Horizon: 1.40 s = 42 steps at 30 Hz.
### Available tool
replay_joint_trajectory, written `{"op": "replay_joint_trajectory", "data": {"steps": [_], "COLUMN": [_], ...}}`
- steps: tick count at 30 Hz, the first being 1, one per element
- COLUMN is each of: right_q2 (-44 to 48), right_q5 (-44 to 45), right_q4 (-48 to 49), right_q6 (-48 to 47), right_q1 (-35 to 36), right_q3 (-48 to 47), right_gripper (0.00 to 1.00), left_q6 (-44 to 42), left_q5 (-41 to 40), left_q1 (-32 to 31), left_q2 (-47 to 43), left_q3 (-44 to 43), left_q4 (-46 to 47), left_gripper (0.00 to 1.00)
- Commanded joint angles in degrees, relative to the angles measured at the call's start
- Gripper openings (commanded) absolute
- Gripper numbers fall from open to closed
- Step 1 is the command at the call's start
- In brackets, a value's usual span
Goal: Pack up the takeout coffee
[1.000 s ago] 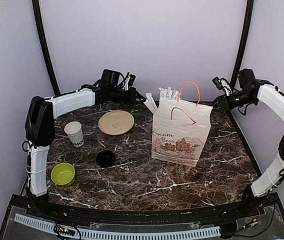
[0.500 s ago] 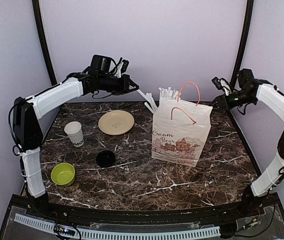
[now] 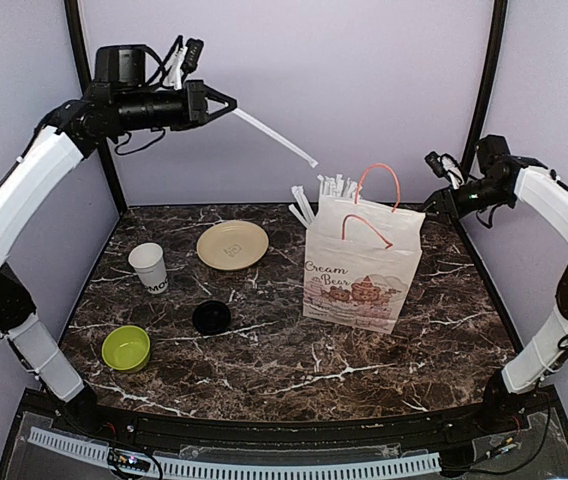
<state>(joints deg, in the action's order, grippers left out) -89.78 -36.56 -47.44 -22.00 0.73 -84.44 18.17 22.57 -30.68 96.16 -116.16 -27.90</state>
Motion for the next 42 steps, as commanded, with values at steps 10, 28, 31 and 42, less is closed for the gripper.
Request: {"op": "replay_joint_trajectory", "data": {"steps": [10,28,31,42], "right_q2": [4.27,6.95,7.48,11.11], "right_q5": [1.36,4.03,5.08,11.36], "right_q4": [0.1,0.46,0.5,2.15], "right_q6": [-0.19,-0.97,-1.42,1.98], "right_q1": [-0.17,-0.18,-0.12,-1.98], "right_q3": [-1.0,-0.66,-0.34,-2.69], "right_gripper": [0.61,0.61,0.61,0.65], "left_q6": [5.69,16.59,14.68,-3.7], "left_q5": [15.45,16.96,15.86,-1.62], "left_q1": [-3.2,-12.83,-12.86,-11.0], "left_q2": [-9.04,12.34,12.54,8.5], "left_q3": [8.0,10.09,8.72,-1.56], "left_q4": [4.04,22.24,18.86,-3.55], "left_gripper": [0.0,0.15,0.34,0.69]}}
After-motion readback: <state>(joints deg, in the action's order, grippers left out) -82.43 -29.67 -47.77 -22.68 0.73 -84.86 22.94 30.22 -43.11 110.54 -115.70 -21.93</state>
